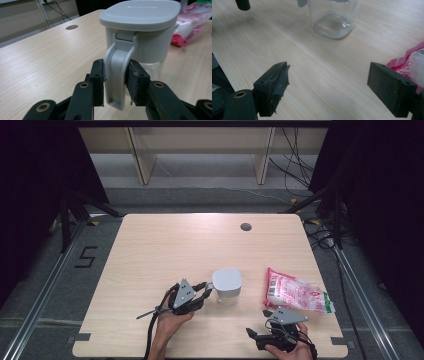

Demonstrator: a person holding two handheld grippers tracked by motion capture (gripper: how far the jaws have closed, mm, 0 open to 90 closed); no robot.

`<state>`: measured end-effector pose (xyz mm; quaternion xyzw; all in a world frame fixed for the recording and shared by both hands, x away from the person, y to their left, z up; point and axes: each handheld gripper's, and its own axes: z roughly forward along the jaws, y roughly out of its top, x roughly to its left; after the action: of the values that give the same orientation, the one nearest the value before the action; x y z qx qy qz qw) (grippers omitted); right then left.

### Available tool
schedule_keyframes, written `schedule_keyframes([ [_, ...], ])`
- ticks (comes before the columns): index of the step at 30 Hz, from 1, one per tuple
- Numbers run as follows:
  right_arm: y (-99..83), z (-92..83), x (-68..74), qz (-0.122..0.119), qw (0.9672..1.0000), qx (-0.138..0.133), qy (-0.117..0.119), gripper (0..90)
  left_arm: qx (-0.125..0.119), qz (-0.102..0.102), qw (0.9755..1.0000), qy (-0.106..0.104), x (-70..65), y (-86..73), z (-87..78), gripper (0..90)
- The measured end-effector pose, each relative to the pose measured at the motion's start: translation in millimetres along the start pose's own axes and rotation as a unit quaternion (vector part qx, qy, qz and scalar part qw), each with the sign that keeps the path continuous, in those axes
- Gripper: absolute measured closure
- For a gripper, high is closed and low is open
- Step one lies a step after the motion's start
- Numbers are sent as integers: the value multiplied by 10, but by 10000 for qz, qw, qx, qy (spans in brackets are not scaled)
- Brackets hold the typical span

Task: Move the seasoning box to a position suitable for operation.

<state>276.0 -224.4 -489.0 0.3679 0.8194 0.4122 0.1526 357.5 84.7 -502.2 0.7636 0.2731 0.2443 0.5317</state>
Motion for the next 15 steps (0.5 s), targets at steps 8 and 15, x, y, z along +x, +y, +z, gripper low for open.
schedule_keyframes([
  [8, -2, 3, 6, 14, 10000, 2, 19, 180, 111, 183, 9983, 541, 17, 16, 98, 700],
  [15, -2, 1, 8, 33, 10000, 23, 31, 180, 72, -149, 9987, 472, 40, -37, 154, 722],
])
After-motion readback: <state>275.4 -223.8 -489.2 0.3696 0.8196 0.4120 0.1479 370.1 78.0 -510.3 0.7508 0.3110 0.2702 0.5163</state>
